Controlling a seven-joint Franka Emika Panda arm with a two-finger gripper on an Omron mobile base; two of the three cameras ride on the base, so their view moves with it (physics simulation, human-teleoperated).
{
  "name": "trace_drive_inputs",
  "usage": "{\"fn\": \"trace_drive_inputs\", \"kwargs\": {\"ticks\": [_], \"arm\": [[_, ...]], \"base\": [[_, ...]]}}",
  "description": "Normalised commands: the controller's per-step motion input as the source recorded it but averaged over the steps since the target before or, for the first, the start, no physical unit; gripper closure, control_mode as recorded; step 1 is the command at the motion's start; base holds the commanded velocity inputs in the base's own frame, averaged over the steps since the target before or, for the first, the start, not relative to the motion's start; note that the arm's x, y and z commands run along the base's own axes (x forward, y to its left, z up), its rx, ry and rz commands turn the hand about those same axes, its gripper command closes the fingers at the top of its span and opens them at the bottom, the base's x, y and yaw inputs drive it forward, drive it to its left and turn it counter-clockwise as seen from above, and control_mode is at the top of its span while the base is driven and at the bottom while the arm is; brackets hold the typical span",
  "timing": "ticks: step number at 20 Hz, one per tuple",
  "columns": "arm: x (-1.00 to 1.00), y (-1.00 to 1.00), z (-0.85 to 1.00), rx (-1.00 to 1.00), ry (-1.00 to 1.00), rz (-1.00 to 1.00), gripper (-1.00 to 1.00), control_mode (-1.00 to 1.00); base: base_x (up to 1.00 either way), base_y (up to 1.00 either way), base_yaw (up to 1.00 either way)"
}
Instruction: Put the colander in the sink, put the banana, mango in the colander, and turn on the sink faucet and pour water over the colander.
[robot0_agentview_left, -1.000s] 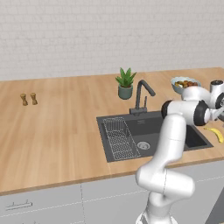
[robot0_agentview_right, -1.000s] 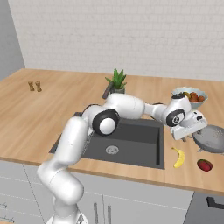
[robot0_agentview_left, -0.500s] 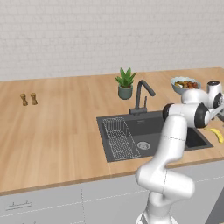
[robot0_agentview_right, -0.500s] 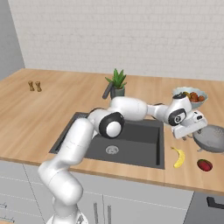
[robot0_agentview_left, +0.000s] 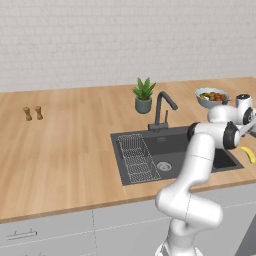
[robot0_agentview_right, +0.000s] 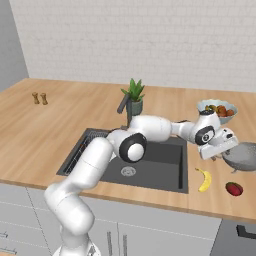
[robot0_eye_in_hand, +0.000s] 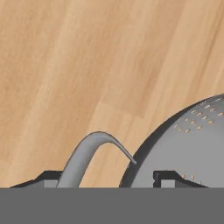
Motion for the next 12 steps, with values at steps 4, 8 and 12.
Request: {"fn": "trace_drive_inputs", "kwargs": {"ticks": [4,8,12], "arm": [[-0.04,-0.15,-0.06,0.00,-0.01,0.00,1.00,-1.00],[-0.08,-0.05,0.00,0.02,-0.07,0.00,1.00,-1.00],[-0.06,0.02,0.14,0.00,-0.13,0.00,1.00,-1.00]], "base": [[0.00,0.00,0.00],[0.00,0.00,0.00],[0.00,0.00,0.00]]}}
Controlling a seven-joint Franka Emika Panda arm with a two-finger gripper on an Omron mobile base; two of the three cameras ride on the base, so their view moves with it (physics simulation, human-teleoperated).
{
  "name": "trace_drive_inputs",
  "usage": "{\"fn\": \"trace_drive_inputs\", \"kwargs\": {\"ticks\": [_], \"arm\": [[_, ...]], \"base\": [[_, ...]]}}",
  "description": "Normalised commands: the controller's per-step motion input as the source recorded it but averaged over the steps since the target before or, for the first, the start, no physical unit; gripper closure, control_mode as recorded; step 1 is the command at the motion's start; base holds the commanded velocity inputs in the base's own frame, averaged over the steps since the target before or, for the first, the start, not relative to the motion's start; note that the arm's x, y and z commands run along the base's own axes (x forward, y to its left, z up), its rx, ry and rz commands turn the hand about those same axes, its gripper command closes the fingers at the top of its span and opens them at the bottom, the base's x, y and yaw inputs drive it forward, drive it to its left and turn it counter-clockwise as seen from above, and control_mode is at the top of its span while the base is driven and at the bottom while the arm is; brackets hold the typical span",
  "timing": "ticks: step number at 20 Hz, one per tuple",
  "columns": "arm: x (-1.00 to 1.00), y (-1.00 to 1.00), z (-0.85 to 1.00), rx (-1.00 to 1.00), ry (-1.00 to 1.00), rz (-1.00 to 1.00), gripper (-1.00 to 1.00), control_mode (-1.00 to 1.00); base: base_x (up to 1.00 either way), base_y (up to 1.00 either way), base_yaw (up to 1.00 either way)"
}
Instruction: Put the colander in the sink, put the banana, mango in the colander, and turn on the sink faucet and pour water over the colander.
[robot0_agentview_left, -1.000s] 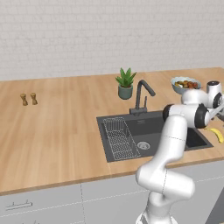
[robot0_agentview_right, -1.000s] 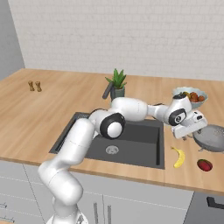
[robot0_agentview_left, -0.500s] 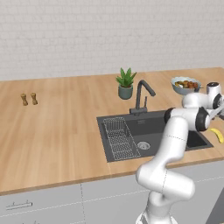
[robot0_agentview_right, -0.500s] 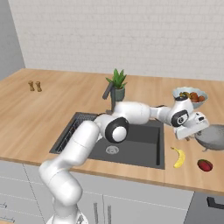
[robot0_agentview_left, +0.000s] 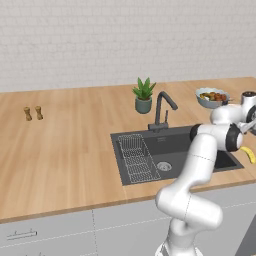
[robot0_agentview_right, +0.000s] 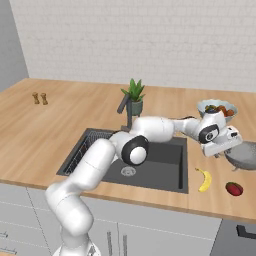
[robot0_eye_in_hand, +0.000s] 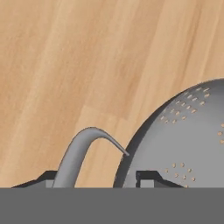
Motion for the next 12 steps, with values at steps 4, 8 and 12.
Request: {"fn": "trace_drive_inputs", "kwargs": {"ticks": [4,8,12], "arm": [[-0.22,0.23,0.34,0.03,-0.17,0.00,1.00,-1.00],[-0.44,0.39,0.39,0.01,-0.17,0.00,1.00,-1.00],[-0.55,0.42,0.43,0.00,-0.17,0.00,1.00,-1.00]], "base": [[0.00,0.00,0.00],[0.00,0.00,0.00],[0.00,0.00,0.00]]}}
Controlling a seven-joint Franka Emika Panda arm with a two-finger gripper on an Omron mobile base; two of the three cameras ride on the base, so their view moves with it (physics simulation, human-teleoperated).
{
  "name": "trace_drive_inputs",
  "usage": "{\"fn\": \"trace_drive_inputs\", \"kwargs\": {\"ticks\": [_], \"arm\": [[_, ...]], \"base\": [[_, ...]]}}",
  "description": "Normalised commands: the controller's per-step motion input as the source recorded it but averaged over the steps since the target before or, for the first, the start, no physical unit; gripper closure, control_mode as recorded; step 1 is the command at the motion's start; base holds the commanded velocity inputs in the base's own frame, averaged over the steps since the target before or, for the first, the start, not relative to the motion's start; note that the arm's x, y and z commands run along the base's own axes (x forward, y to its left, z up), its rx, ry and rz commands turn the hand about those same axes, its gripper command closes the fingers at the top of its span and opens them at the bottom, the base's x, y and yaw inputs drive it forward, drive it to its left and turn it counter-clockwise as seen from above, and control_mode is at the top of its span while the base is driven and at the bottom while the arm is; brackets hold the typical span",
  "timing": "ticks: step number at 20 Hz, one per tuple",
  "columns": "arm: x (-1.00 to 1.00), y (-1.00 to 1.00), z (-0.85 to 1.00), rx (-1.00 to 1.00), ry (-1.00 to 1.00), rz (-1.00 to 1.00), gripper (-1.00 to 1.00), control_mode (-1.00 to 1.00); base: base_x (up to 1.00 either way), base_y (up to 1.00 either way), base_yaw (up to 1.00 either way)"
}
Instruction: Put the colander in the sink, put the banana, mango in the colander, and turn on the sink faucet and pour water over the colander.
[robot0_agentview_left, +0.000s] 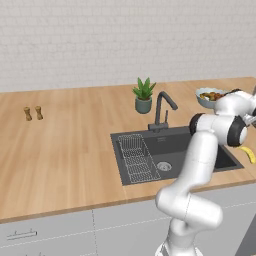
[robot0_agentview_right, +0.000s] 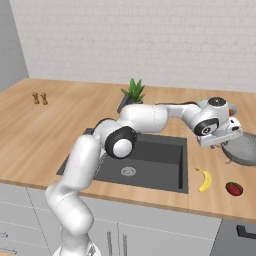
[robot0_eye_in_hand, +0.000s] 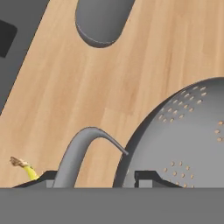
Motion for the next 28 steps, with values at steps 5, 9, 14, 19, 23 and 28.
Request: {"fn": "trace_drive_inputs", "kwargs": {"ticks": [5,9,14,19,23,28], "arm": [[-0.35,0.54,0.37,0.00,-0.07,0.03,1.00,-1.00],[-0.31,0.71,0.21,0.00,0.00,0.11,1.00,-1.00],[-0.23,0.70,0.26,0.00,0.00,0.12,1.00,-1.00],[-0.28,0.70,0.17,0.00,0.01,0.11,1.00,-1.00],[-0.21,0.80,0.02,0.00,0.00,0.08,1.00,-1.00],[-0.16,0.79,0.00,0.00,0.00,0.06,1.00,-1.00]], "base": [[0.00,0.00,0.00],[0.00,0.00,0.00],[0.00,0.00,0.00],[0.00,0.00,0.00],[0.00,0.00,0.00],[0.00,0.00,0.00]]}}
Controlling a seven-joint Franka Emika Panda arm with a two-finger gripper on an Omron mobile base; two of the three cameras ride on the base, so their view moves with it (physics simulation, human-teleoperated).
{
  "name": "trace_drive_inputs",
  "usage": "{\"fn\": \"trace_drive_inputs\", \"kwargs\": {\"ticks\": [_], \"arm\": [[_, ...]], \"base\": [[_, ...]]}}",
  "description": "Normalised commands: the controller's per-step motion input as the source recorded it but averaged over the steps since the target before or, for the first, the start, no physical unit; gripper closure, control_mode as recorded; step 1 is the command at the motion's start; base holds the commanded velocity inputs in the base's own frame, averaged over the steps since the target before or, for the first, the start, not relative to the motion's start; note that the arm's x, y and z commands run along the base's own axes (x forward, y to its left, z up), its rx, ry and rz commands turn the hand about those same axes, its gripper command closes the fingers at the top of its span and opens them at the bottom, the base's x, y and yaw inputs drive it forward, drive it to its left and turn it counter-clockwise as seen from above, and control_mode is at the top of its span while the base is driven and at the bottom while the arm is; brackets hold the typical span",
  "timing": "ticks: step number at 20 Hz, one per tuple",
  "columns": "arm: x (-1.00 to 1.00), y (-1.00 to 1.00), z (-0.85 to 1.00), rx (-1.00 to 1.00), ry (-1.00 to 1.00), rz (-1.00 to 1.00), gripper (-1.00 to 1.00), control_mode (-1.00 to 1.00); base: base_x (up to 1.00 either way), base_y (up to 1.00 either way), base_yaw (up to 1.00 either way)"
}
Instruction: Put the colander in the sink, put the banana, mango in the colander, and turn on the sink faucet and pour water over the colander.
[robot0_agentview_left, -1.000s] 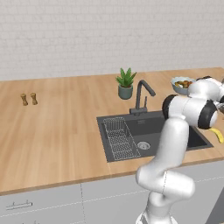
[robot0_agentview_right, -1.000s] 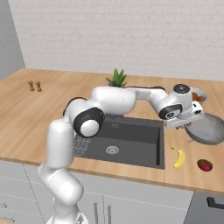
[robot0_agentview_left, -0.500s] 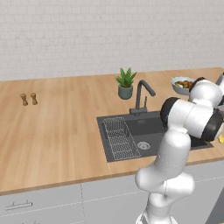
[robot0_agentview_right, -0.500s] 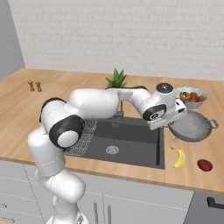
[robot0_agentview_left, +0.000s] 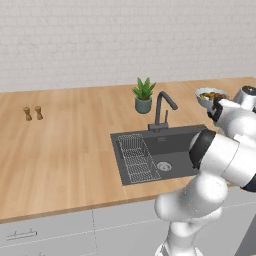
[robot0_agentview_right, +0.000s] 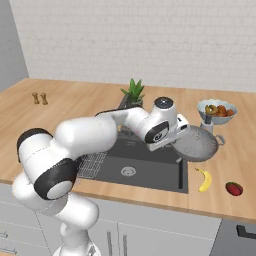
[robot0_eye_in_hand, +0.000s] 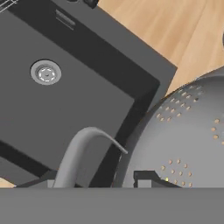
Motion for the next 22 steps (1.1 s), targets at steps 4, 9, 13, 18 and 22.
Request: {"fn": "trace_drive_inputs", "kwargs": {"ticks": [4,9,13,18,22], "arm": [[-0.03,0.75,0.00,0.00,0.00,0.01,1.00,-1.00],[0.04,0.70,-0.02,0.00,0.00,0.00,1.00,-1.00],[0.00,0.66,-0.11,0.00,0.00,0.00,1.00,-1.00],[0.11,0.51,-0.13,0.00,0.00,-0.06,1.00,-1.00],[0.04,0.35,-0.26,0.00,0.00,-0.11,1.00,-1.00]], "base": [[0.00,0.00,0.00],[0.00,0.00,0.00],[0.00,0.00,0.00],[0.00,0.00,0.00],[0.00,0.00,0.00]]}}
